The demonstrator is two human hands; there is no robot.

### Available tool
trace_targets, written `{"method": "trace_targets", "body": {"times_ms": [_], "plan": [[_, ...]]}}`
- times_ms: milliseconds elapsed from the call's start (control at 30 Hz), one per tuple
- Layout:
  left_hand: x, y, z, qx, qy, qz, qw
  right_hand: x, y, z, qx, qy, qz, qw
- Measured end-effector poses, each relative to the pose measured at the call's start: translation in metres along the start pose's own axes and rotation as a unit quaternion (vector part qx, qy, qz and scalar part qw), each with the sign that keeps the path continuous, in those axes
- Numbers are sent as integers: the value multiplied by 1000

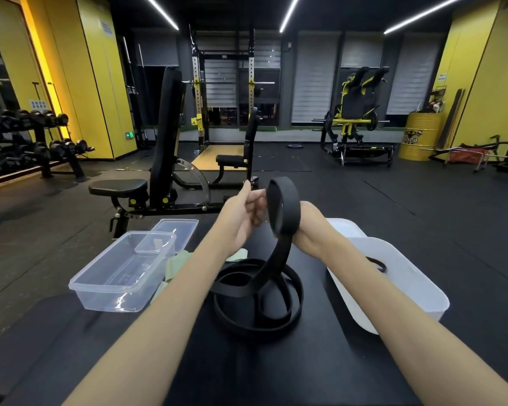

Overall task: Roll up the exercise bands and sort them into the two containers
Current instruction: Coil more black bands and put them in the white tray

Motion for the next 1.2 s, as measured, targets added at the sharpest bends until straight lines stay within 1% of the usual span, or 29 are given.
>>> {"method": "trace_targets", "body": {"times_ms": [100,167,233,300,367,433,500,600,700,767,833,900,933,1000,1100,1200], "plan": [[1,12,34,24,5,-20,999,-6,6,-24,-123,-82,-11,989],[9,19,63,-42,60,-6,997,-11,15,-34,-151,-110,-40,982],[18,17,92,-109,135,71,982,-21,26,-43,-158,-112,-60,979],[29,10,113,-132,187,144,963,-36,35,-52,-153,-105,-70,980],[34,5,126,-140,200,167,955,-51,45,-67,-126,-120,-91,981],[33,5,135,-150,179,154,960,-64,56,-83,-112,-148,-116,976],[31,5,141,-154,175,140,962,-74,65,-99,-86,-178,-136,971],[22,3,144,-144,197,148,958,-87,76,-121,-20,-209,-162,964],[9,2,144,-109,208,142,962,-93,85,-137,-9,-229,-179,957],[2,5,148,-85,228,108,964,-93,94,-144,-18,-233,-198,952],[-4,11,154,-66,241,70,966,-90,99,-151,-33,-245,-187,951],[-10,16,158,-26,236,30,971,-84,99,-156,-67,-264,-153,950],[-13,17,157,-4,229,23,973,-80,99,-158,-81,-270,-144,949],[-22,19,155,8,224,15,974,-71,102,-156,-72,-269,-134,951],[-38,24,141,-53,226,-28,972,-53,101,-140,-2,-254,-115,960],[-57,29,128,-176,223,-74,956,-34,91,-122,90,-247,-88,961]]}}
Point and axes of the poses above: each hand's wrist, its own x-axis away from the middle knuckle, its own y-axis out of the back of the hand, z = x × y, the point moved 4 cm from there along -x, towards the middle knuckle, and after that the axes turned 5 degrees about z, right-handed, at the moved point
